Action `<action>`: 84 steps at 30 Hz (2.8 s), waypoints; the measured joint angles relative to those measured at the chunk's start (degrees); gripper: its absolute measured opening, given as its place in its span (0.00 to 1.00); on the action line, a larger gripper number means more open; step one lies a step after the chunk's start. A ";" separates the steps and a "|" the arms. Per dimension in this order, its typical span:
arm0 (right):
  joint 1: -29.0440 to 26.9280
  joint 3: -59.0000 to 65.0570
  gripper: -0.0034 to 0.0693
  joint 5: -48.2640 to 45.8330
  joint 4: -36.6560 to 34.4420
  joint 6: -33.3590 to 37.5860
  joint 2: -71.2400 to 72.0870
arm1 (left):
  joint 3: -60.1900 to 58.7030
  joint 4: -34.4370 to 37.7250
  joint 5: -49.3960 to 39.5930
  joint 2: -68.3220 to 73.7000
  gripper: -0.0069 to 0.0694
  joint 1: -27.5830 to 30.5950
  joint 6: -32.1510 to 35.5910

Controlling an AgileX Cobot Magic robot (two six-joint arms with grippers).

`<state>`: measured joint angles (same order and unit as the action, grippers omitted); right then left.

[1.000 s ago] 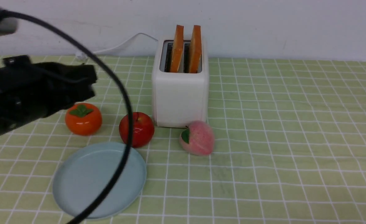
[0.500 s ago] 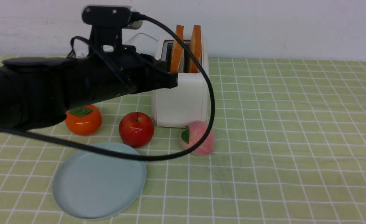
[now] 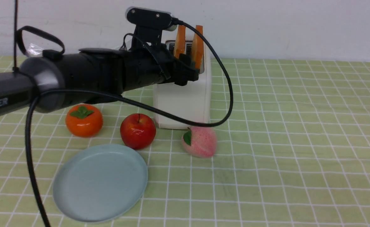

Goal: Take toasted bread from bread machine on green coffee tablecloth place on plate.
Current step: 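Reach for a toast slice standing in the toaster with the left gripper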

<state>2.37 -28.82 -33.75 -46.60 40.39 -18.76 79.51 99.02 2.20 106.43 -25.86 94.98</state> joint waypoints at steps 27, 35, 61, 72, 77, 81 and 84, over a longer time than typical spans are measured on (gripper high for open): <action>0.00 0.00 0.09 1.15 -1.24 0.96 -0.05 | 12.89 0.62 7.45 9.68 0.54 -0.47 0.00; 0.00 0.00 0.10 3.39 -1.32 1.05 -0.05 | 10.26 0.78 7.10 8.51 0.54 -0.47 0.53; 0.00 0.00 0.10 5.83 -2.03 1.05 -0.05 | 0.35 0.73 0.01 2.08 0.58 -0.40 -0.32; 0.00 0.00 0.11 4.42 -2.27 1.05 -0.05 | 5.42 0.78 4.33 5.76 0.58 -0.40 0.10; 0.00 0.00 0.12 4.10 -2.33 1.05 -0.05 | 5.64 -1.03 6.13 6.02 0.58 -0.40 0.10; 0.00 0.00 0.12 4.10 -3.05 1.05 -0.05 | 6.12 -2.17 6.39 6.19 0.58 -0.40 -0.02; 0.00 0.00 0.12 4.10 -3.43 1.05 -0.05 | 7.02 -2.17 6.05 6.38 0.58 -0.40 -0.07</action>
<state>2.37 -28.82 -29.65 -50.04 41.45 -18.82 86.53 96.85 8.25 112.80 -26.26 94.91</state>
